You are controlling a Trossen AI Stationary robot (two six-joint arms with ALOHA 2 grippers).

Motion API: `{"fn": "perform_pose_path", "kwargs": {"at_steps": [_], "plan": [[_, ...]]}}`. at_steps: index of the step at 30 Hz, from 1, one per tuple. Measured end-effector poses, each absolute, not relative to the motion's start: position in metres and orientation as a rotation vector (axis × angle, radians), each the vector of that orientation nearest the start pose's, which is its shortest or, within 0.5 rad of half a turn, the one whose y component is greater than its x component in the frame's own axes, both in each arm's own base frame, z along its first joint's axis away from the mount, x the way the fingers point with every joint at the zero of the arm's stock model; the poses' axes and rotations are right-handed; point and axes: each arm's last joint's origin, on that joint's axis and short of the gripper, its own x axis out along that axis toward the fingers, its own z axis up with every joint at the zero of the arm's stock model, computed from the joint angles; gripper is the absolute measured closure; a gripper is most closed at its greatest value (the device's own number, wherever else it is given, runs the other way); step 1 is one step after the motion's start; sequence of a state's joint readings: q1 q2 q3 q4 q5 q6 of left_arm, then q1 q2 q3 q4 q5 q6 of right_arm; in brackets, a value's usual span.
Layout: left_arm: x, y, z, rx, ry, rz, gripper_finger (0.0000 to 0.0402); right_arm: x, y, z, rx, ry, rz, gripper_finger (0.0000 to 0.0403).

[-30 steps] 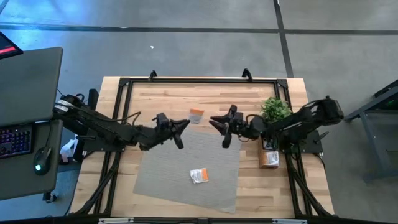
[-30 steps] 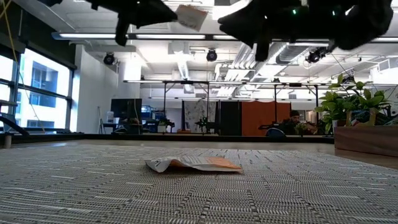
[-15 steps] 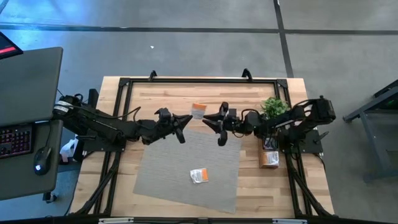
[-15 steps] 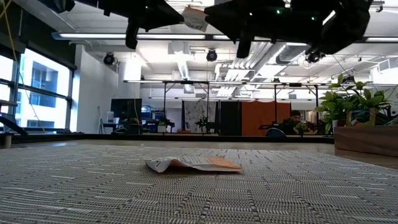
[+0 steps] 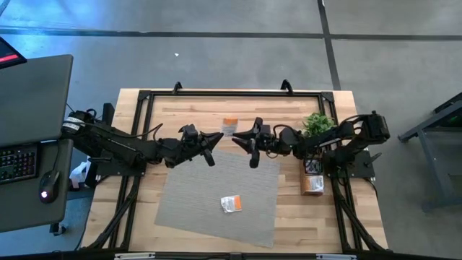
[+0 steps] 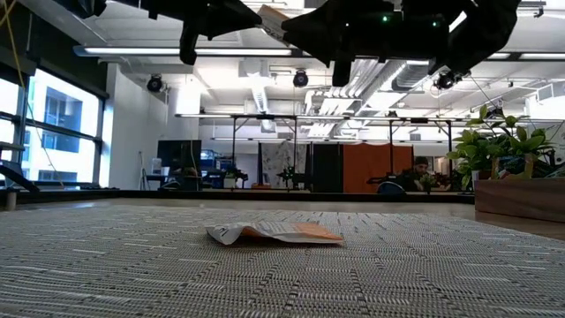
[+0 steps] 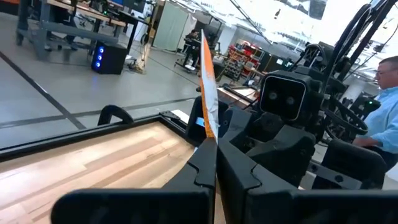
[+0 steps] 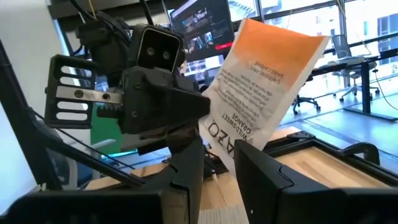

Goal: Pick & Place Tea
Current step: Put the white tea bag into the bottom section of the wooden organizer

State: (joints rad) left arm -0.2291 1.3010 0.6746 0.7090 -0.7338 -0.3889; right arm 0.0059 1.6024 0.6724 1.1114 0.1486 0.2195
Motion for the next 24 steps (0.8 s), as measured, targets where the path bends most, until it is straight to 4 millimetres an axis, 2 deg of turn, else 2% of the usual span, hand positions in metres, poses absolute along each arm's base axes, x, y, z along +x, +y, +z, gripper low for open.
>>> {"fn": "perform_pose_path", "kwargs": {"at_steps": [5, 8, 11, 14, 20, 24], "plan": [[0.269, -0.043, 0.271, -0.391, -0.172, 0.485, 0.0401, 0.318, -0.001, 0.223, 0.252, -0.18, -0.085, 0.0316], [0.269, -0.043, 0.277, -0.362, -0.219, 0.477, 0.0401, 0.318, 0.0, 0.223, 0.294, -0.173, -0.034, 0.0316], [0.268, -0.044, 0.285, -0.335, -0.276, 0.411, 0.0401, 0.318, 0.0, 0.223, 0.304, -0.177, -0.056, 0.0316], [0.268, -0.046, 0.287, -0.325, -0.29, 0.347, 0.0401, 0.317, -0.002, 0.226, 0.293, -0.215, -0.091, 0.0316], [0.268, -0.045, 0.285, -0.318, -0.269, 0.389, 0.0401, 0.314, 0.001, 0.24, 0.245, -0.352, 0.005, 0.0316], [0.268, -0.045, 0.286, -0.321, -0.276, 0.384, 0.0401, 0.314, 0.0, 0.24, 0.245, -0.355, 0.002, 0.0316]]}}
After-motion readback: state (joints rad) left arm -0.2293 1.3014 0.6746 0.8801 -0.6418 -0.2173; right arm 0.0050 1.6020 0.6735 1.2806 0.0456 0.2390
